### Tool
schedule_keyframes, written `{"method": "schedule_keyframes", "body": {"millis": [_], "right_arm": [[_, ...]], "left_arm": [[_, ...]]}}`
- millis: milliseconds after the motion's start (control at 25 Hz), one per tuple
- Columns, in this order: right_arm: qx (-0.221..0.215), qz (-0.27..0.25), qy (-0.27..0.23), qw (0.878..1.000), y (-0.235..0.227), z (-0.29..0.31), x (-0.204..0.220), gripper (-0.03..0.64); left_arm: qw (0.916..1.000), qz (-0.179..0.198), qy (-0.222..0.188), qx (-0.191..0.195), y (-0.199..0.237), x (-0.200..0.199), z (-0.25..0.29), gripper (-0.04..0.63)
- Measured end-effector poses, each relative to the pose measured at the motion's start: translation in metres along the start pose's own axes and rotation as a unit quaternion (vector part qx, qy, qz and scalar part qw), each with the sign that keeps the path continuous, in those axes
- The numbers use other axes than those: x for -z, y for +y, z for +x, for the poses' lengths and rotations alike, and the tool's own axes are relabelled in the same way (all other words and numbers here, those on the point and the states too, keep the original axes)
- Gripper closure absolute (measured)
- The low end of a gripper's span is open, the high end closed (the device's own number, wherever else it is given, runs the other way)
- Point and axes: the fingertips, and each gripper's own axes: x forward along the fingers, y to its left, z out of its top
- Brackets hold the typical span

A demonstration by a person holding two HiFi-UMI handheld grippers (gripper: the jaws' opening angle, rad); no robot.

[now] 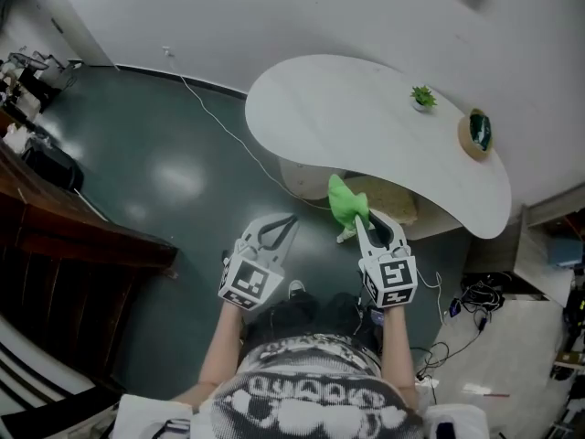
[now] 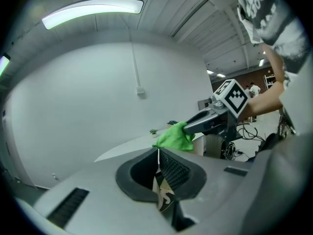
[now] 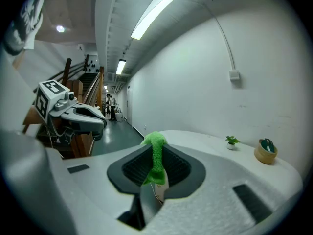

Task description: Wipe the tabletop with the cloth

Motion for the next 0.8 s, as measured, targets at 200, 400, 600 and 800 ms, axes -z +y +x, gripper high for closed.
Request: {"method": "schedule_keyframes", "body": {"millis": [200,400,600,800], "right_arm": [[0.008,-0.006,0.011,1.0,-0.002,0.008,0.001,0.552],[0.015,-0.005,0.02,1.0,-0.018,0.025,0.004,0.552],[0.002,-0.005,0.013,1.0,-0.036,0.068,-0.003,0.552],[-0.01,-0.014,0.002,1.0,-0.066,0.124,-0.021,0.552]], "left_arm": [[0.9998,-0.015,-0.01,0.008,0.009,0.008,0.009,0.589],[0.9997,-0.016,-0.007,0.014,0.016,0.011,0.024,0.589],[0.9998,-0.017,0.002,0.005,0.038,0.016,0.043,0.589],[0.9998,-0.012,0.013,-0.008,0.078,0.02,0.074,0.589]]}}
